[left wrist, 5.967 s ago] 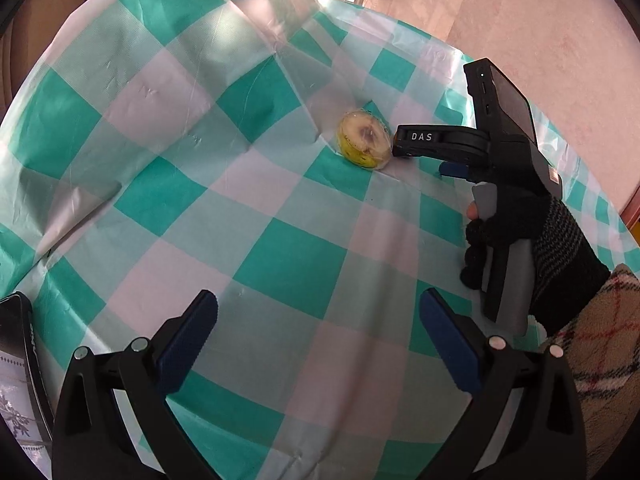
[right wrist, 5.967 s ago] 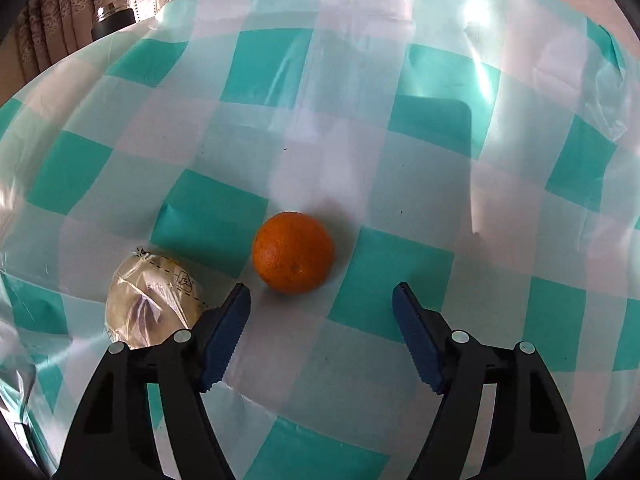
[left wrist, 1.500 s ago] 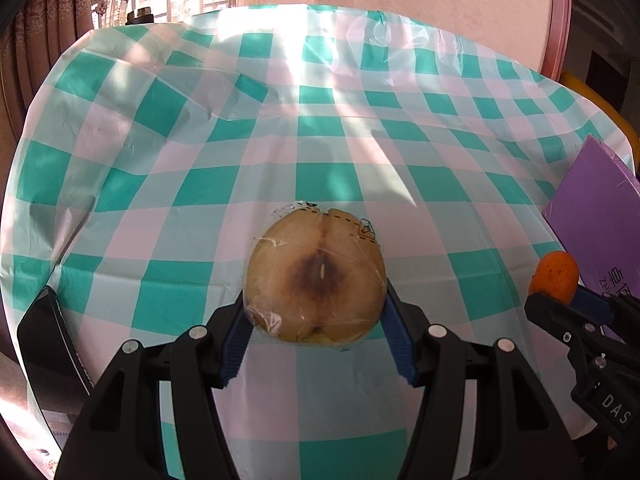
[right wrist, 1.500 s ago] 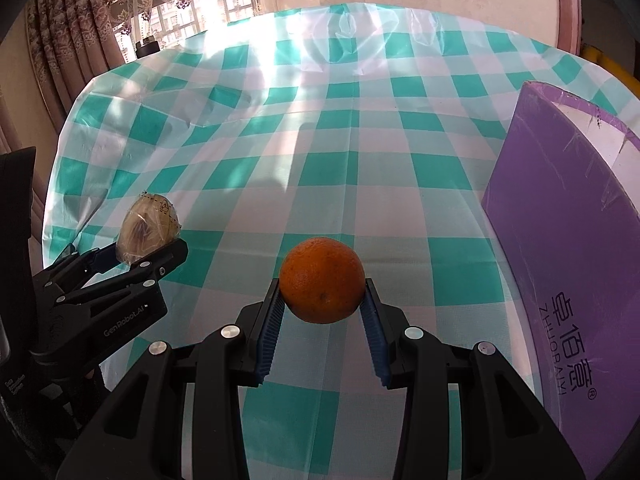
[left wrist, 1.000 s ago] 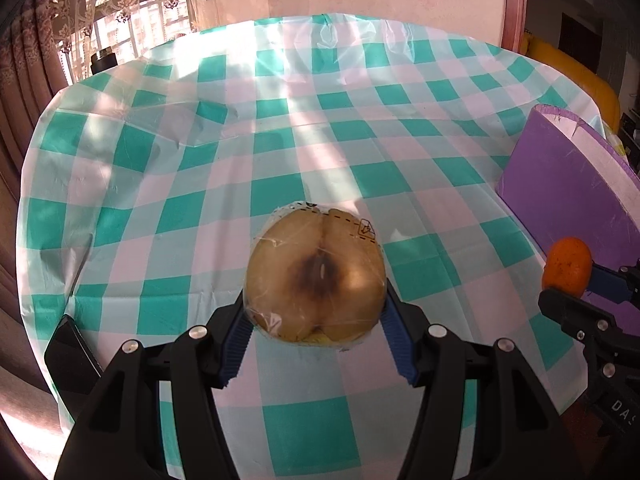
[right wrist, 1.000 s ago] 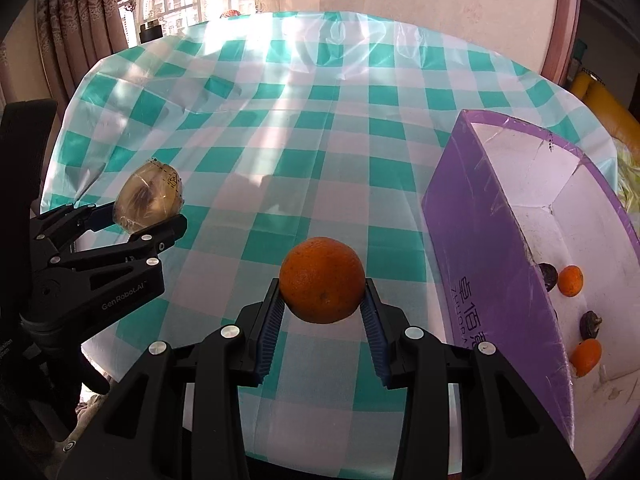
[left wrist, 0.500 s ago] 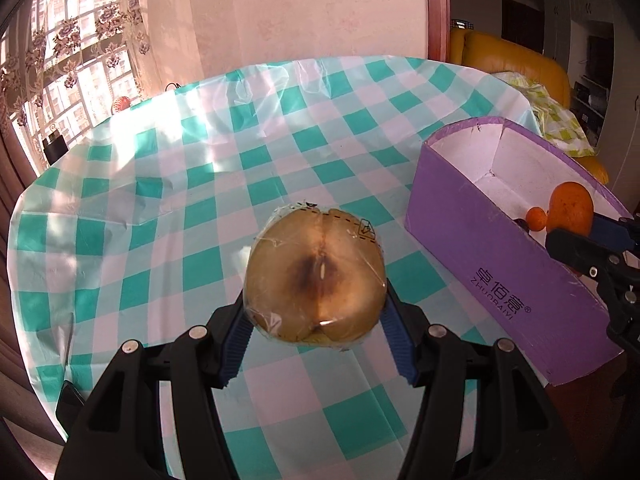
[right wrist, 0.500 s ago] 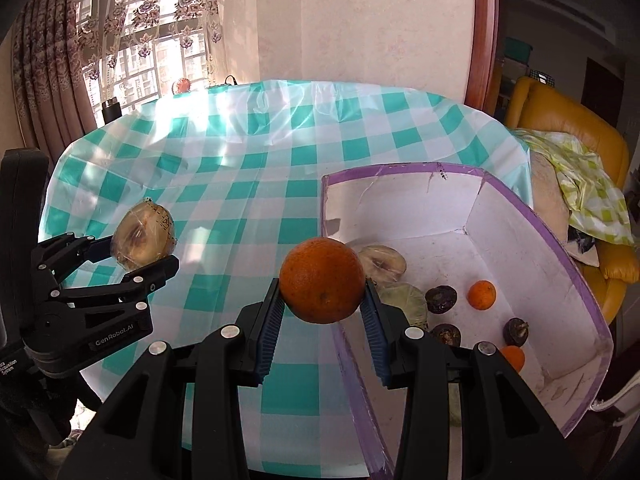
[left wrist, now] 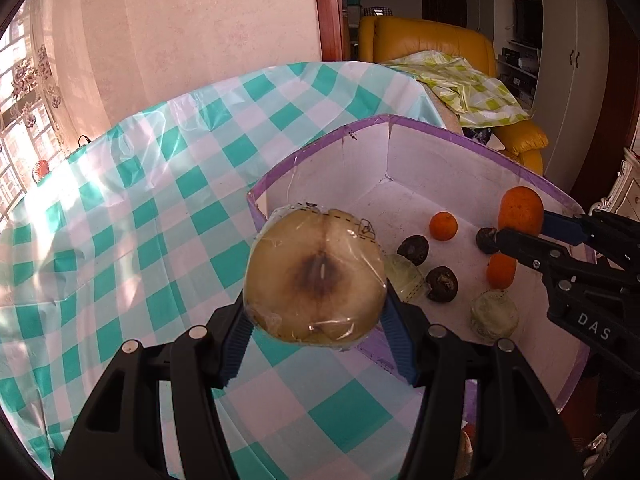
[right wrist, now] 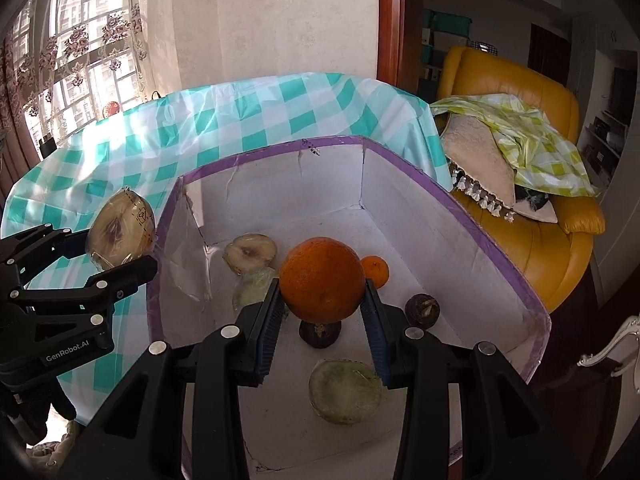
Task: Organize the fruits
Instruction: 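Open both tools to drop the fruits into the purple box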
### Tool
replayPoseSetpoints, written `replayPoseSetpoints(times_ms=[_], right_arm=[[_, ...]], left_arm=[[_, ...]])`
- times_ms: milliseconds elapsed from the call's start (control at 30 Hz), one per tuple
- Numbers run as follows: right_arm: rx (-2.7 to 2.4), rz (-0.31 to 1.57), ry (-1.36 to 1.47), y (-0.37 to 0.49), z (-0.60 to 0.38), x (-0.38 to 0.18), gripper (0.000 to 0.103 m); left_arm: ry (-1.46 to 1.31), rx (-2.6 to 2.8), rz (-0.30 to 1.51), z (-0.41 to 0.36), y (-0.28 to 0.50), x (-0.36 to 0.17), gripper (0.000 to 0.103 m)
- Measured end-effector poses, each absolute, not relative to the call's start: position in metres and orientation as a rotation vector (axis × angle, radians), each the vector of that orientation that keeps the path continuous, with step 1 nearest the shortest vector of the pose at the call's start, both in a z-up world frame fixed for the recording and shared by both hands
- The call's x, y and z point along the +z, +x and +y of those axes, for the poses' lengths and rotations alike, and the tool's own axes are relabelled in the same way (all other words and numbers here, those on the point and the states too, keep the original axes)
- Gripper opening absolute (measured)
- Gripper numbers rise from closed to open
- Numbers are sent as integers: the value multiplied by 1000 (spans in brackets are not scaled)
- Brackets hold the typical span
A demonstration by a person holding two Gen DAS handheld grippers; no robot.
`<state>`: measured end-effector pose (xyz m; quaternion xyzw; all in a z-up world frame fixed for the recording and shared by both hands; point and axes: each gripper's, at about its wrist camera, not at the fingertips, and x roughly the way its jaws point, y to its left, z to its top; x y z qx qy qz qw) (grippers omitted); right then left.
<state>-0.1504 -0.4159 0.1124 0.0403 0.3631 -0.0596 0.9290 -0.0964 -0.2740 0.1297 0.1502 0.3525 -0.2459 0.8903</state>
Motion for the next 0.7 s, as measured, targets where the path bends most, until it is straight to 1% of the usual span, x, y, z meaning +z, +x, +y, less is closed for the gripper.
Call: replayPoseSetpoints(times_ms=[100,267,433,600,667,700], right_arm=[[-150,766,80,-151,-433,104,40],[-158,840,25,-137,-451,88,40],[-122,914,-12,-124,-460,77,40],[-89,952,-20,-117,-460,76,42],[-86,952,-32,-117,-459,78,56],[-79,949,-31,-118,-458,80,70]], left_arm=[[331,-529,725,-296,-92,128,60],[340,-557,773,-333,-73,121,60],[450,-533,832,-368,-58,105,60],[395,-549,956,-374,-34,89,61],[384,-547,956,-373,-32,87,62],[381,-546,932,-372,-33,89,62]])
